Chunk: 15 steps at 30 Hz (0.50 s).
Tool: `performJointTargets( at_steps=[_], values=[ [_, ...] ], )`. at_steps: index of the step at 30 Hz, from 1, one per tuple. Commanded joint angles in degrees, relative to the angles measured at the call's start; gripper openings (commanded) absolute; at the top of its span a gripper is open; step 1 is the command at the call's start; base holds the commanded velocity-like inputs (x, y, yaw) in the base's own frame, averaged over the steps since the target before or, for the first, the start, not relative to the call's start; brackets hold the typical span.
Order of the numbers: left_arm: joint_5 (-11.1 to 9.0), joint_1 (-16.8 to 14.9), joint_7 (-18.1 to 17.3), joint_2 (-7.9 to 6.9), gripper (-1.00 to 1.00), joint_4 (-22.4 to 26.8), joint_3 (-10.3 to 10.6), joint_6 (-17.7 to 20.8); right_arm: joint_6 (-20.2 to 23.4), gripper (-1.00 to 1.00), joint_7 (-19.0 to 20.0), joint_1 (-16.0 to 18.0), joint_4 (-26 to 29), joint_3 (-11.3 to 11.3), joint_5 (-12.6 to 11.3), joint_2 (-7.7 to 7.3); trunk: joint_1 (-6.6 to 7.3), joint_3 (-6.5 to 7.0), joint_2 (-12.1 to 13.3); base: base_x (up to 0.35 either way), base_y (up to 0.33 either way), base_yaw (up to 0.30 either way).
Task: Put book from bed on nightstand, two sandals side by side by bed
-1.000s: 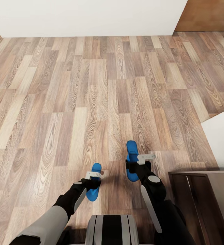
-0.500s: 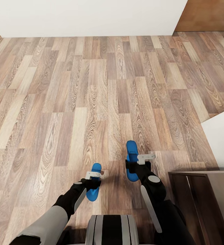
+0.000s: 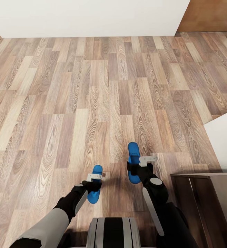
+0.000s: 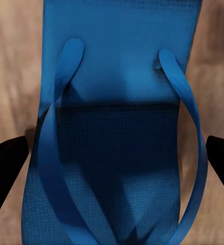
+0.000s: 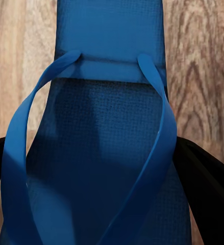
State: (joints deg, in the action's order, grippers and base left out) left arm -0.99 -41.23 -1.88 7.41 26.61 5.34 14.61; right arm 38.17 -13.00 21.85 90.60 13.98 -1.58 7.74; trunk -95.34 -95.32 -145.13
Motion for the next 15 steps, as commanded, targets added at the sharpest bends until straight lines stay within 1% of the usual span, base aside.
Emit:
performJointTargets(
  at_steps=[1, 15],
  values=[
    [0.02, 0.0, -0.05, -0.03, -1.0, 0.11, 0.11, 0.33, 0.29, -1.0, -0.37, 0.03, 0.04, 0.08, -0.17, 0.0, 0.03, 0.19, 0.0, 0.0, 0.0, 0.0],
    [0.1, 0.0, 0.03, -0.03, -1.0, 0.11, 0.11, 0.36, 0.29, -1.0, -0.42, 0.03, 0.01, 0.08, -0.17, 0.0, 0.39, 3.29, 0.19, 0.0, 0.0, 0.0]
  ],
)
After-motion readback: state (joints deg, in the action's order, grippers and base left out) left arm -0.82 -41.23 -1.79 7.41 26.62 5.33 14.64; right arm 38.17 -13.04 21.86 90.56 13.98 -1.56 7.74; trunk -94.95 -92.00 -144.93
